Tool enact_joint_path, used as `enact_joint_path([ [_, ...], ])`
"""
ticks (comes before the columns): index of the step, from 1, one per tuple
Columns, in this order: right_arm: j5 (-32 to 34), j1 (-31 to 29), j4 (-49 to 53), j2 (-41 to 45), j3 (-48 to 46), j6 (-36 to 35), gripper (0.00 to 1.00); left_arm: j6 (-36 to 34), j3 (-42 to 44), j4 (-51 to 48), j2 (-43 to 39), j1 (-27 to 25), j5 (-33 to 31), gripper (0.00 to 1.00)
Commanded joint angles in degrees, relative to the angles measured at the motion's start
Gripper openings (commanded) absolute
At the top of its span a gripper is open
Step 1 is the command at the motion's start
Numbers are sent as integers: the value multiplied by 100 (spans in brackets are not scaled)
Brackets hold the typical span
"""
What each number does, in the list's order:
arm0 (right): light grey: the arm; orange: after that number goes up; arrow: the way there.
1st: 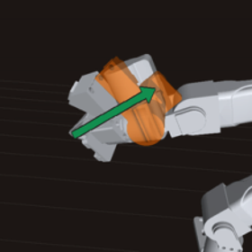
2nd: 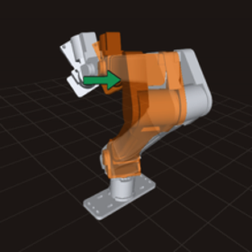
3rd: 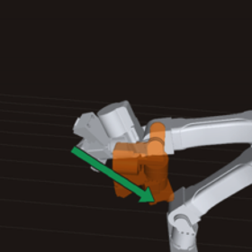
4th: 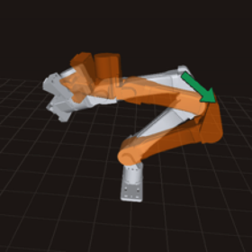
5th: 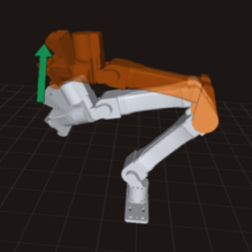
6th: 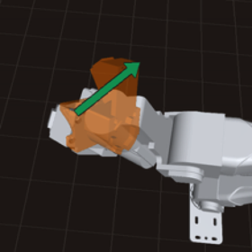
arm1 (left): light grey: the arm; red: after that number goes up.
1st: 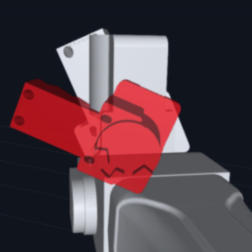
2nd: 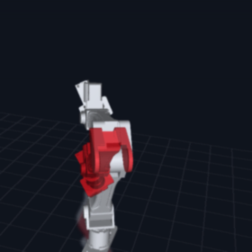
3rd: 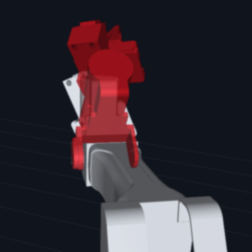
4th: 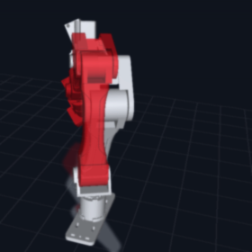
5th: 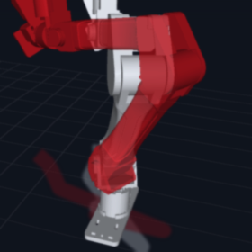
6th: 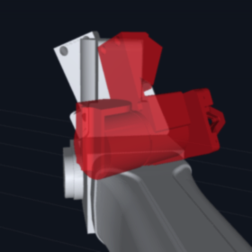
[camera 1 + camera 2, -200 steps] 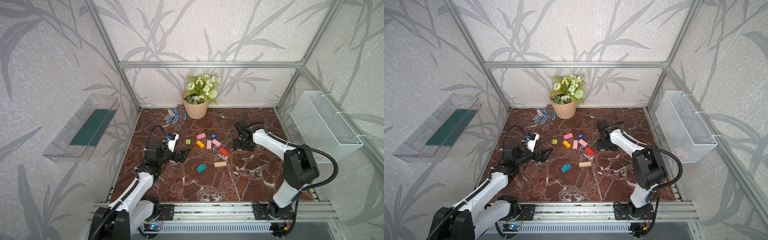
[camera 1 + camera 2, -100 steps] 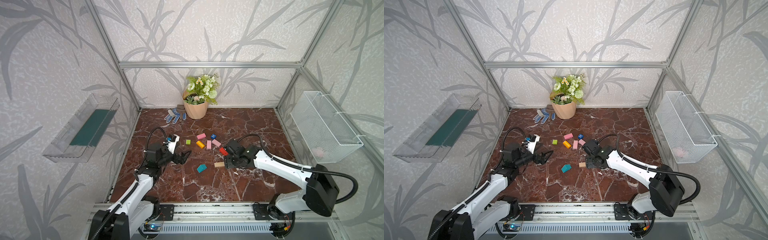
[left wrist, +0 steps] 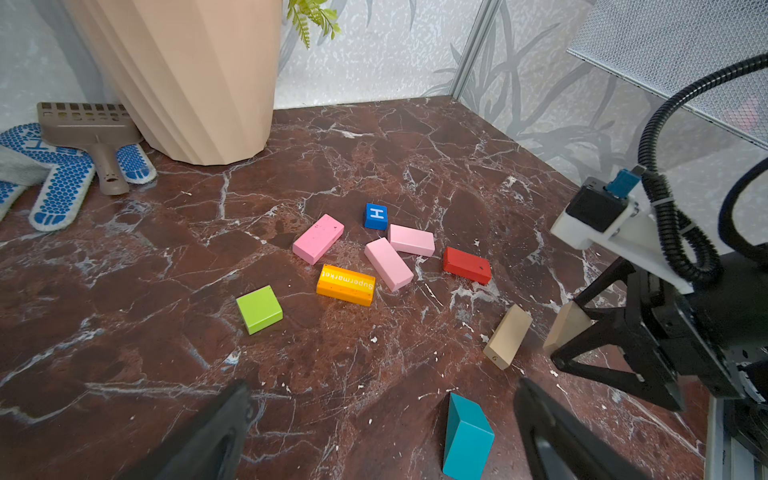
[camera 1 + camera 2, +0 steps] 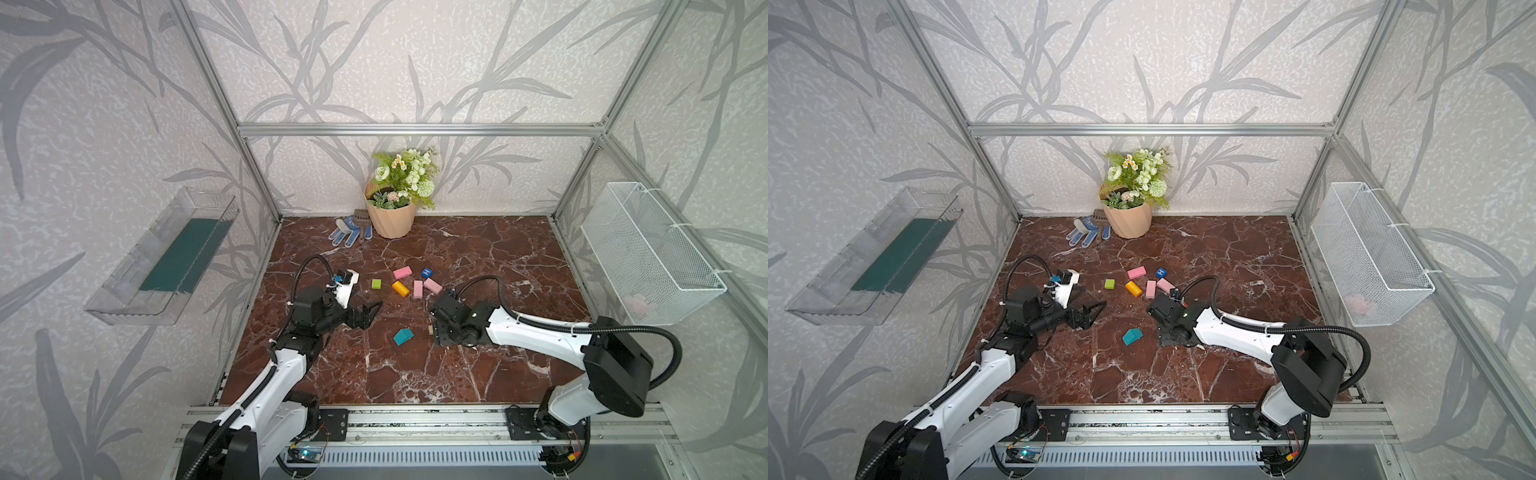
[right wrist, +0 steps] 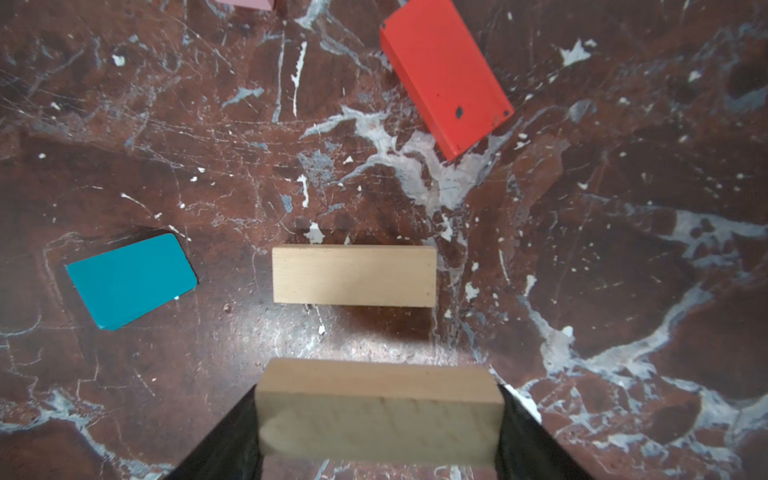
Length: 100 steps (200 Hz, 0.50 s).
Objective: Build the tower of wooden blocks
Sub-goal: 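Carry the beige bar with the right gripper toward the first beige bar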
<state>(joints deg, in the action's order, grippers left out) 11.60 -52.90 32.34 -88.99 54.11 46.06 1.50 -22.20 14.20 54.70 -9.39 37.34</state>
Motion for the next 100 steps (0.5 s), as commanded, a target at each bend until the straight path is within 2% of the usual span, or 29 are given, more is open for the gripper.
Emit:
enact_joint_path([
  [1,135,-108,-194,-151,-4,113,49,-115,26,110,-43,-19,-7,99],
  [33,246,-185,-315,-416,39,122,50,-106,6,110,-20,-25,-34,99],
  [61,316,-282,-320,-567,209,65,45,-97,8,118,-12,-19,-52,99],
  [82,986,-501,101,-288,216,249,46,-106,5,113,-3,-24,-30,99],
  [100,869,-528,-214,-37,-162,200,50,-106,9,110,-23,-21,-41,99],
])
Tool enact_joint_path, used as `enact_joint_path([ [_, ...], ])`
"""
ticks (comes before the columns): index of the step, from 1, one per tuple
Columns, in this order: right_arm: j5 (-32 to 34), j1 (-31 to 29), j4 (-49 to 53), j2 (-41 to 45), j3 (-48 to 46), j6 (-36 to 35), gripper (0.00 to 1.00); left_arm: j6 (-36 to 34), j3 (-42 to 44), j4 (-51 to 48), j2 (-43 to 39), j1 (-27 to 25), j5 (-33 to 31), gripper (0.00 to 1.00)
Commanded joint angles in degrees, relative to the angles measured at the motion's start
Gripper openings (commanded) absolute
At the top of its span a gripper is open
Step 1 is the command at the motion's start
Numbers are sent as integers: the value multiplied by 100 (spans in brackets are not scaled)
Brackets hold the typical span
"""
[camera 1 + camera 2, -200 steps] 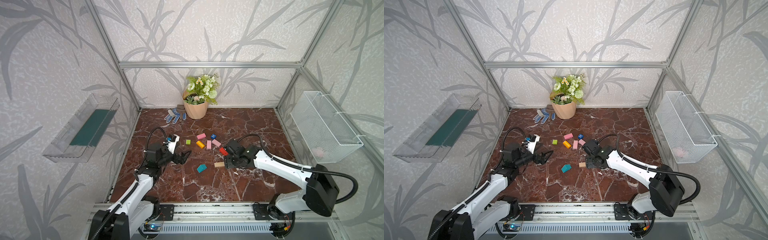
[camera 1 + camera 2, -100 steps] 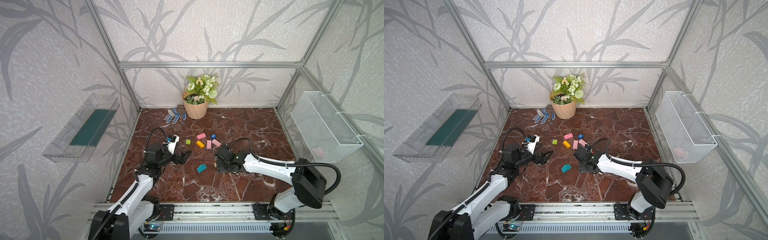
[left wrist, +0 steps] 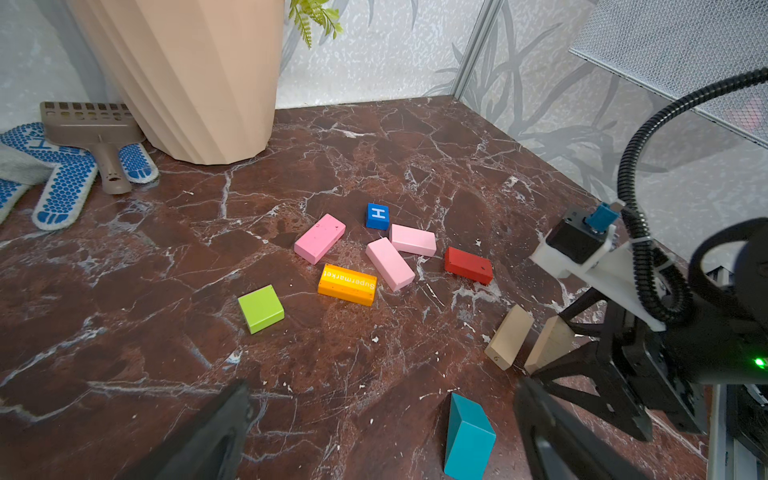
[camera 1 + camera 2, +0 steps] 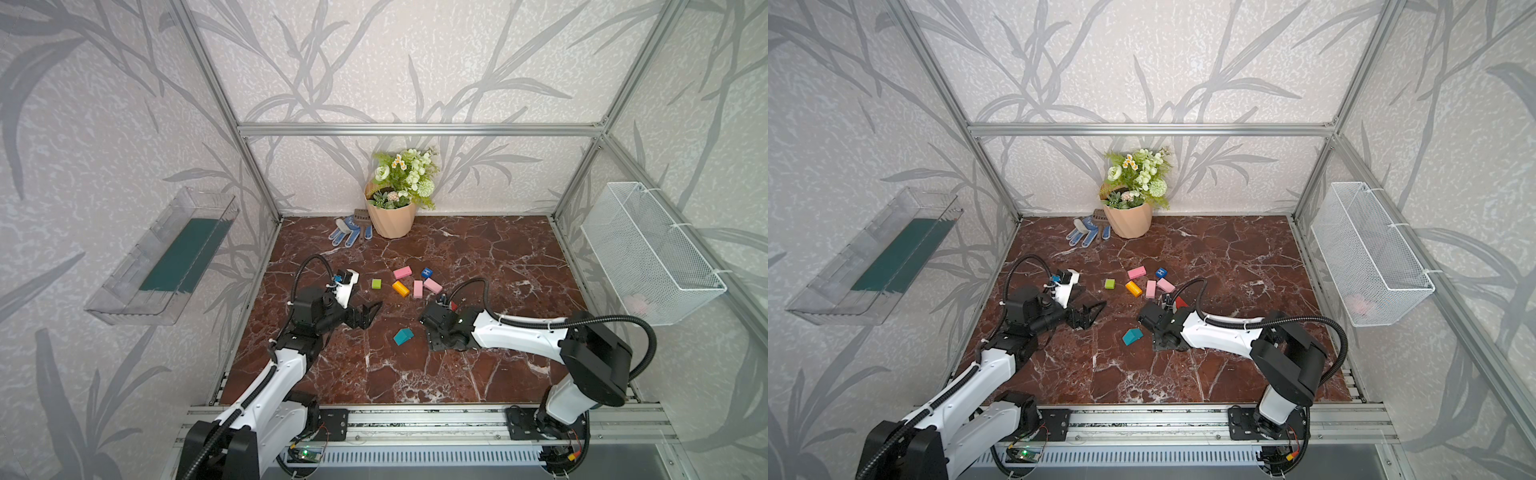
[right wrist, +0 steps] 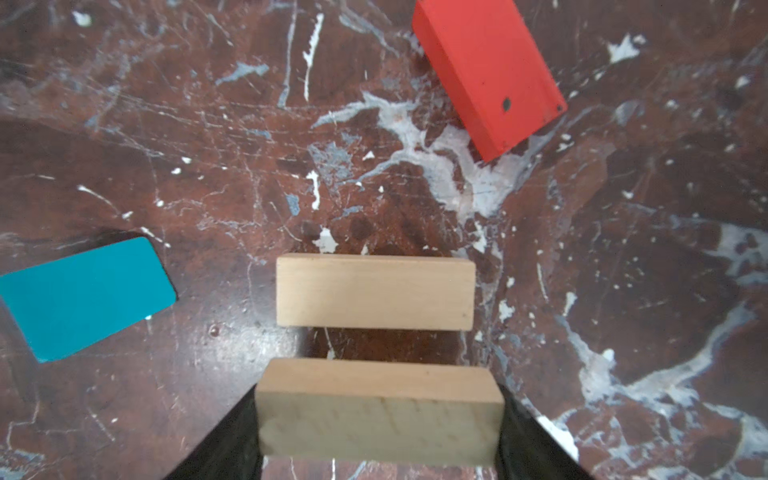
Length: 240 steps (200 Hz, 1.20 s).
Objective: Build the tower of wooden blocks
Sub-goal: 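Carry the beige bar with the right gripper toward the first beige bar, then lower the held beige bar beside the first beige bar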
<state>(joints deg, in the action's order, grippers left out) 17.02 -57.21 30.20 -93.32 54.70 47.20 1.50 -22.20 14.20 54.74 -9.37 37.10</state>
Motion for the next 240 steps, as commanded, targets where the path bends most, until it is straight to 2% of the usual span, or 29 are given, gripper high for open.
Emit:
enact_joint_path([
  [1,319,-97,2,399,-231,87,50,-106,11,110,-26,-23,-18,99],
  [50,-12,-98,-263,72,-452,149,50,-106,30,118,-47,-30,-20,99],
  [133,-116,-97,-249,-981,96,82,49,-123,74,127,-121,-32,-1,99],
  [240,161,-100,-144,-688,-170,241,50,-115,118,164,-192,-41,-19,99],
])
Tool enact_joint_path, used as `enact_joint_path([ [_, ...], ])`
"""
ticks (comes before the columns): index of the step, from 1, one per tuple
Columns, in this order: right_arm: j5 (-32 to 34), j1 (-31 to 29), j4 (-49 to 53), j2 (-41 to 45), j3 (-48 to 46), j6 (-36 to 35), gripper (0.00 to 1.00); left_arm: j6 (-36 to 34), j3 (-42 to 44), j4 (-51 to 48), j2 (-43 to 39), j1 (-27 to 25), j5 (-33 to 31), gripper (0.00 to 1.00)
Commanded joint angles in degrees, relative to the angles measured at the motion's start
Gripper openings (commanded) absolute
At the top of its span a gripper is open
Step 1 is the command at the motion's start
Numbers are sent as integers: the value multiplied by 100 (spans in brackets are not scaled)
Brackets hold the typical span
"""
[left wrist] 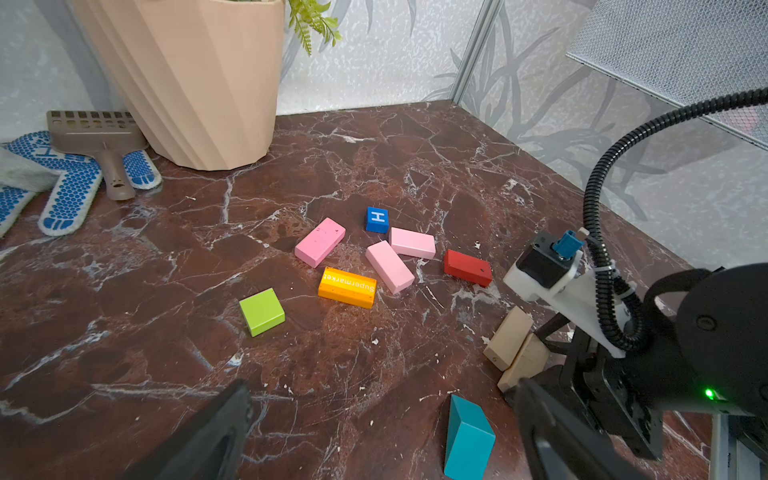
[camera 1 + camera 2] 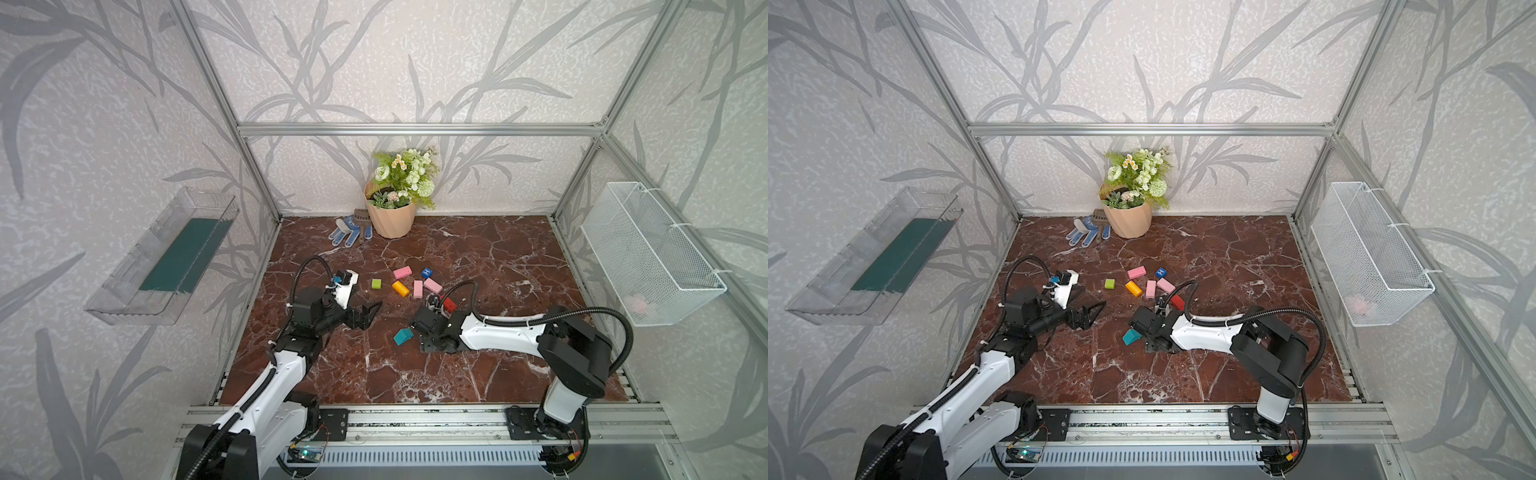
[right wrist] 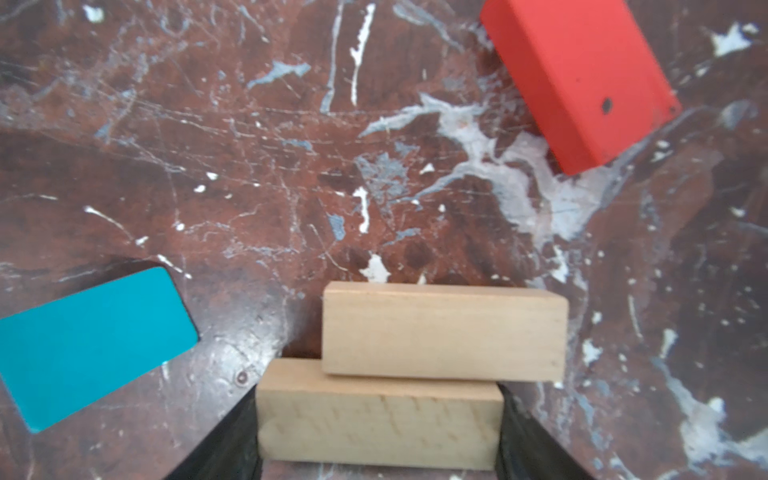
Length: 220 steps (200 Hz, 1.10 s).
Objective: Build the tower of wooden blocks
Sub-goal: 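Lower the held beige bar beside the first beige bar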
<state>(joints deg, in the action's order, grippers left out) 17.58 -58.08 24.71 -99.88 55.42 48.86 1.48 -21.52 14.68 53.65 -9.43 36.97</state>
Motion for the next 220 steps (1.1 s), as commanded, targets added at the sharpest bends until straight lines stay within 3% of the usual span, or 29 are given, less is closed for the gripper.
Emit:
enact_joint_path([
  [1,100,-11,404,-37,-242,69,49,-112,51,115,-83,-34,-6,99],
  [96,412,-10,554,104,-325,-21,52,-112,85,132,-135,-37,-14,99],
  [220,239,187,371,-198,-373,-252,52,-113,104,141,-170,-32,-6,99],
])
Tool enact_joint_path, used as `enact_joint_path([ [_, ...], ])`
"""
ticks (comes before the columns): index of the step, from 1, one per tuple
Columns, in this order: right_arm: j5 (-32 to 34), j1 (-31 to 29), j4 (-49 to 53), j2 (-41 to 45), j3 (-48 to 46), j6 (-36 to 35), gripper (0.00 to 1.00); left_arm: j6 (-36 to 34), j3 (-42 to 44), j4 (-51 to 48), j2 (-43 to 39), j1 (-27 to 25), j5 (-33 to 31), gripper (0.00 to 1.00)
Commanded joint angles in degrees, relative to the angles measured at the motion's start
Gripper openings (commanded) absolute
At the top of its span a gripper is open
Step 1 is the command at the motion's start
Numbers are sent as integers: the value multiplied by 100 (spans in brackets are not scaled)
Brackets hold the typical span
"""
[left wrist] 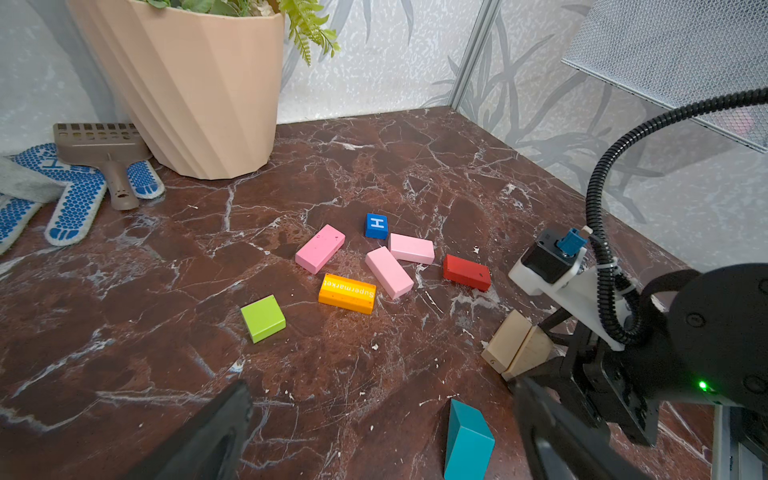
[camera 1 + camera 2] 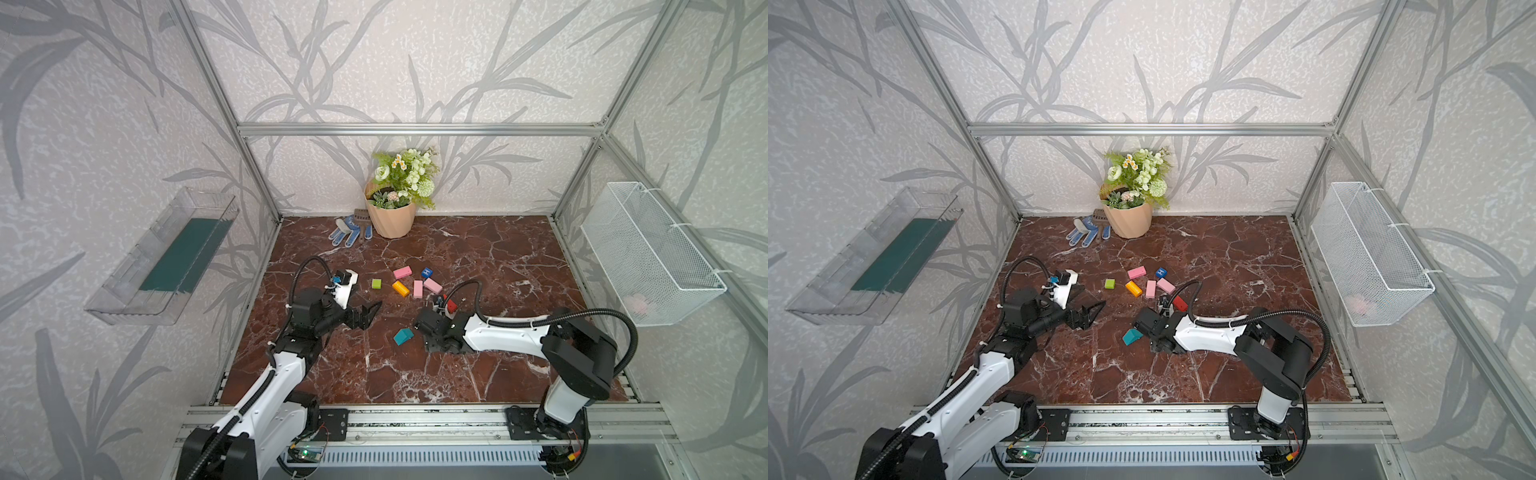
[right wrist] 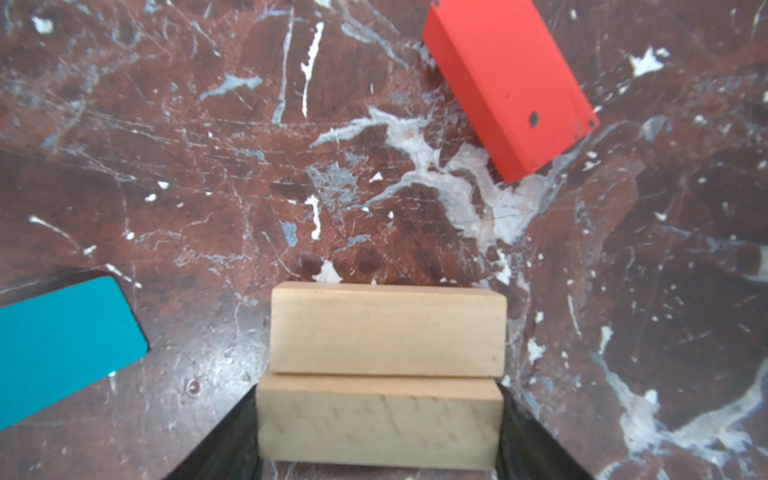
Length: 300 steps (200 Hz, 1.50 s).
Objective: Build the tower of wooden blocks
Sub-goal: 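Lower the held beige bar beside the first beige bar, then open the right gripper and draw it back from the bars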
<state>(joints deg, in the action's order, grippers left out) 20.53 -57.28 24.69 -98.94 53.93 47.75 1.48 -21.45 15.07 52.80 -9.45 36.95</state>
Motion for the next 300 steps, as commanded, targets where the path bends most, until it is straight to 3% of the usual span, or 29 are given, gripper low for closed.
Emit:
enact_joint_path([
  [1,-62,109,367,-288,-229,-142,52,-113,93,101,-85,-30,-4,99],
  [246,-148,401,28,-284,-436,-472,85,-121,98,101,-103,-39,5,99],
  [300,-91,402,158,-168,-310,-581,88,-124,102,101,-103,-39,5,99],
])
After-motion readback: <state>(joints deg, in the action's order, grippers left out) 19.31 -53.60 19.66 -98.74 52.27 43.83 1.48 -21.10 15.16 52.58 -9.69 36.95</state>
